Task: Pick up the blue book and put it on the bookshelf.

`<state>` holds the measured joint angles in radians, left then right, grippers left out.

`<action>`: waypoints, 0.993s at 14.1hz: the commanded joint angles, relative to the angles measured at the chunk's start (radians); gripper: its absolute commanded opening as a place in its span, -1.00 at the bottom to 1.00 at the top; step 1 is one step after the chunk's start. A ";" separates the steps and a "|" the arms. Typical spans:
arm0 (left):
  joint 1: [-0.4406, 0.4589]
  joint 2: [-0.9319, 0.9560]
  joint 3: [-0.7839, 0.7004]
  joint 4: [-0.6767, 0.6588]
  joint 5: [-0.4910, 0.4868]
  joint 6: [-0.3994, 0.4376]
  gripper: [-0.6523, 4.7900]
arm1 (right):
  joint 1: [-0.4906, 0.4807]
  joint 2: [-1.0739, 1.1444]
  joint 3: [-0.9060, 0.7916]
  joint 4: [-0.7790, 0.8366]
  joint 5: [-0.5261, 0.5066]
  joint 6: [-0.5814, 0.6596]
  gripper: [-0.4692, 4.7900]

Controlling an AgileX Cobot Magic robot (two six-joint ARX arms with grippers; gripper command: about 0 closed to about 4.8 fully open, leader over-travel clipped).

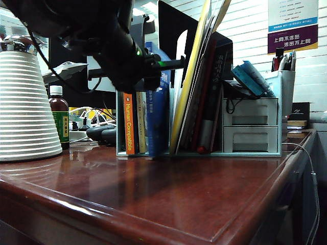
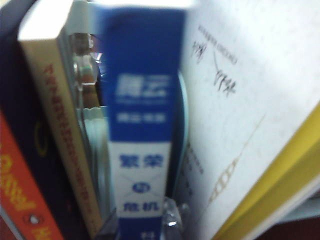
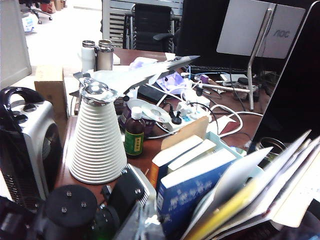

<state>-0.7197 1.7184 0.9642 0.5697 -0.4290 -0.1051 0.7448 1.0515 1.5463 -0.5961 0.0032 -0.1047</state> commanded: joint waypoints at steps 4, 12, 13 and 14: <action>0.003 0.100 0.177 0.023 -0.047 0.000 -0.78 | 0.002 -0.011 0.004 -0.003 -0.003 0.005 -0.84; 0.064 0.176 0.218 0.021 0.008 0.005 0.07 | 0.001 -0.023 0.004 -0.005 -0.002 0.004 -0.84; 0.059 0.164 0.218 0.007 0.029 0.025 0.45 | 0.001 -0.023 0.004 -0.005 0.002 0.003 -0.84; 0.051 0.146 0.218 -0.021 0.034 0.027 0.72 | 0.001 -0.023 0.004 -0.005 0.003 -0.001 -0.84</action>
<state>-0.6640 1.8870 1.1778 0.5606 -0.3965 -0.0895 0.7448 1.0317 1.5463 -0.6121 0.0044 -0.1047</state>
